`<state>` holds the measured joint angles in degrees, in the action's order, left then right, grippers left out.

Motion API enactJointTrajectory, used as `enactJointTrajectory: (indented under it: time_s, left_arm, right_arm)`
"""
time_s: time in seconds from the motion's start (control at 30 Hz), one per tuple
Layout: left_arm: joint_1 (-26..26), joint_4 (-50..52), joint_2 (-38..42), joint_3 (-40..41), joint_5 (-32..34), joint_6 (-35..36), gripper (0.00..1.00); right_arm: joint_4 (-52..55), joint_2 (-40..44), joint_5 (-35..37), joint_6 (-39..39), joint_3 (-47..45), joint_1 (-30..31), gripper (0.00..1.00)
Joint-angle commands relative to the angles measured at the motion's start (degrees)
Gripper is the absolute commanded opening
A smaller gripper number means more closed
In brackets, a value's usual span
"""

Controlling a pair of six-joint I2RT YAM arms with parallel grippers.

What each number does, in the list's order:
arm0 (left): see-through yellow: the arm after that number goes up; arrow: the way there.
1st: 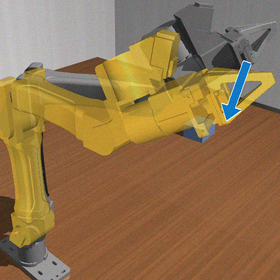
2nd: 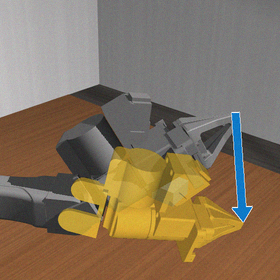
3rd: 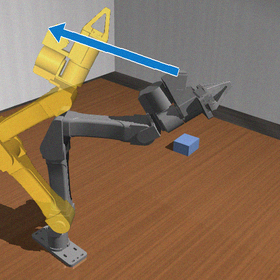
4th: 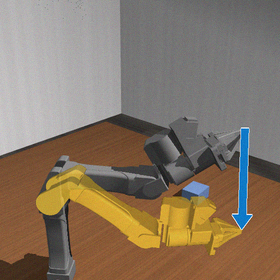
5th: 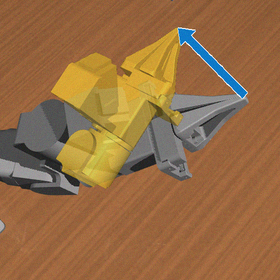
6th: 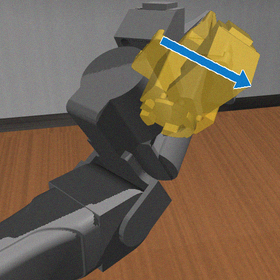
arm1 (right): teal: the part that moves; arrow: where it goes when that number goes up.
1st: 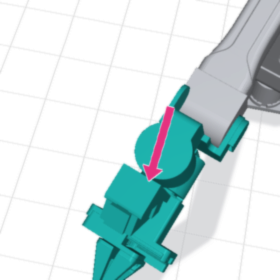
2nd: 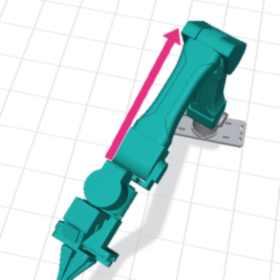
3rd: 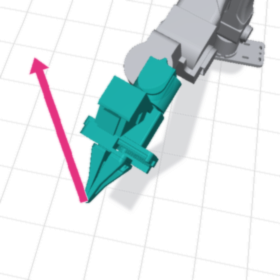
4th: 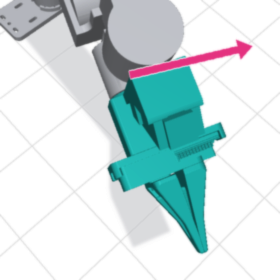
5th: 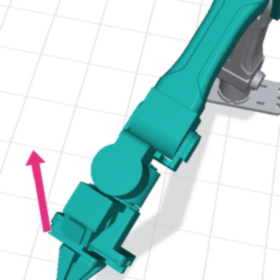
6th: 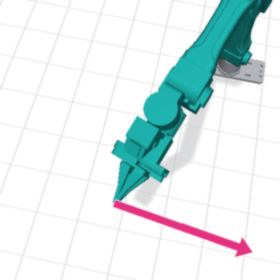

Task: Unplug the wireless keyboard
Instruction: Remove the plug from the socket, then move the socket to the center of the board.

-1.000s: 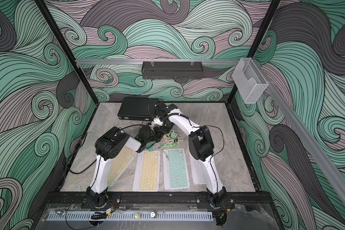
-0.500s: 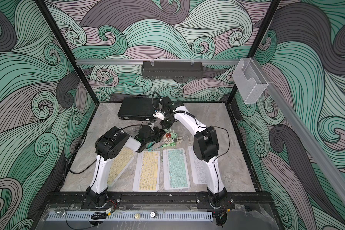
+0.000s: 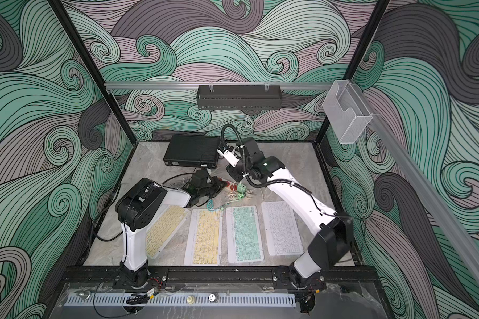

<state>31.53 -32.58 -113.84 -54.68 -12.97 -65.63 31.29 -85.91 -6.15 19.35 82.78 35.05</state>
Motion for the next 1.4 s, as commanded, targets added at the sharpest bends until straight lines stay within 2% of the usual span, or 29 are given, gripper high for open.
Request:
enactJointTrajectory:
  time_s: [0.0,0.17,0.3,0.43,0.53,0.63,0.73,0.9,1.03,1.2,1.37]
  left_arm:
    - [-0.5,12.0,3.0,2.5,6.6,7.0,0.19]
    - [-0.5,15.1,11.3,5.1,11.9,11.9,0.19]
    - [-0.5,21.7,24.8,8.6,18.4,15.3,0.16]
    - [-0.4,29.3,39.4,12.7,27.0,15.4,0.13]
    - [-0.3,27.3,46.8,19.2,29.7,16.4,0.14]
    - [-0.3,23.9,50.4,24.1,30.2,19.3,0.15]
    - [-0.3,22.3,50.4,23.9,27.2,23.0,0.14]
    - [0.0,16.5,44.7,22.0,17.0,25.1,0.10]
    - [0.1,18.3,38.9,19.0,15.1,23.9,0.08]
    - [0.1,18.5,30.6,16.3,10.1,19.1,0.03]
    - [0.1,18.0,24.9,15.1,8.2,15.8,0.02]
  right_arm:
    - [-10.3,4.9,1.0,-2.2,-5.7,0.7,0.00]
    - [-19.6,10.4,1.7,-3.7,-12.6,2.8,0.00]
    - [-21.7,9.8,3.4,-5.2,-11.3,5.5,0.00]
    - [-25.7,7.6,4.2,-6.8,-9.8,8.1,0.00]
    - [-26.3,4.0,6.1,-6.5,-6.5,10.0,0.00]
    - [-28.1,-0.2,8.9,-6.3,-4.1,11.2,0.00]
    - [-28.8,-4.5,12.6,-5.1,-1.1,12.0,0.00]
    - [-30.3,-11.1,20.4,-1.6,2.0,12.0,0.00]
    - [-28.8,-13.1,19.2,-4.0,1.3,12.1,0.00]
    - [-33.2,-11.0,17.3,-8.9,-7.0,12.1,0.00]
    - [-34.3,-9.3,16.7,-12.2,-12.1,12.2,0.00]
